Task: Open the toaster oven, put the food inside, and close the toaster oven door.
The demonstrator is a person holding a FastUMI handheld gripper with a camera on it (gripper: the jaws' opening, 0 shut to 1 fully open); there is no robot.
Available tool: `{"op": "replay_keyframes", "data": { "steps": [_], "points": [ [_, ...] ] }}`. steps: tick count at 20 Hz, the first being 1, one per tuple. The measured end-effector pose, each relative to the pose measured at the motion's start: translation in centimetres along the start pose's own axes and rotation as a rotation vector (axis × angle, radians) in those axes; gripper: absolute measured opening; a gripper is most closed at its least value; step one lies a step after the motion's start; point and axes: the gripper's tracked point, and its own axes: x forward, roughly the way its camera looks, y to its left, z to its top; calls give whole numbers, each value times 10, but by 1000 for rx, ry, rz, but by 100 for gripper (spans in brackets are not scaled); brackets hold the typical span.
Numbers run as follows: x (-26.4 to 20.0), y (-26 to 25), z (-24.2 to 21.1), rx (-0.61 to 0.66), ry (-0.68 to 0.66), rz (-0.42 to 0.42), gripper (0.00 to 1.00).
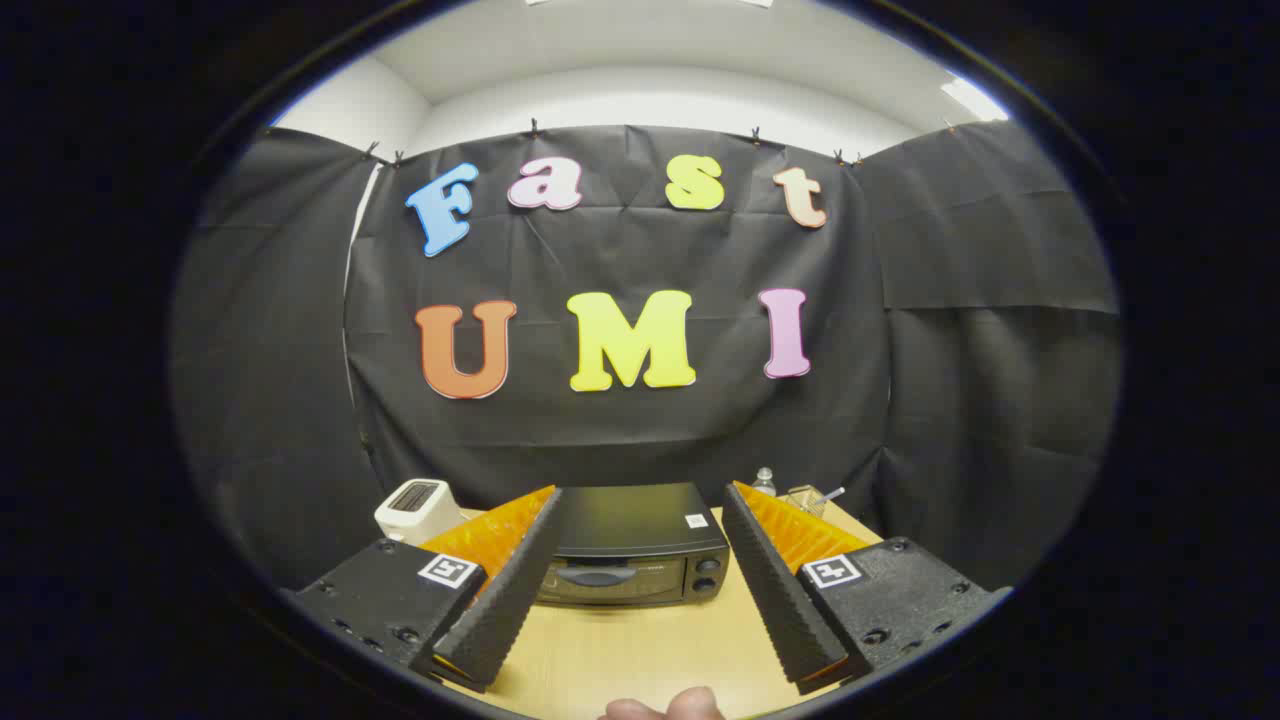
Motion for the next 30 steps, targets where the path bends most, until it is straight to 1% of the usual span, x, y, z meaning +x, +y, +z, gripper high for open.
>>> {"op": "replay_keyframes", "data": {
  "steps": [6,15,21,26,30],
  "points": [
    [6,1,-4,8,14,11,100],
    [13,-9,-6,11,18,-10,100],
    [21,-10,-13,15,36,-4,100],
    [56,10,-43,5,97,60,100],
    [107,30,-77,-22,134,110,100]
  ]
}}
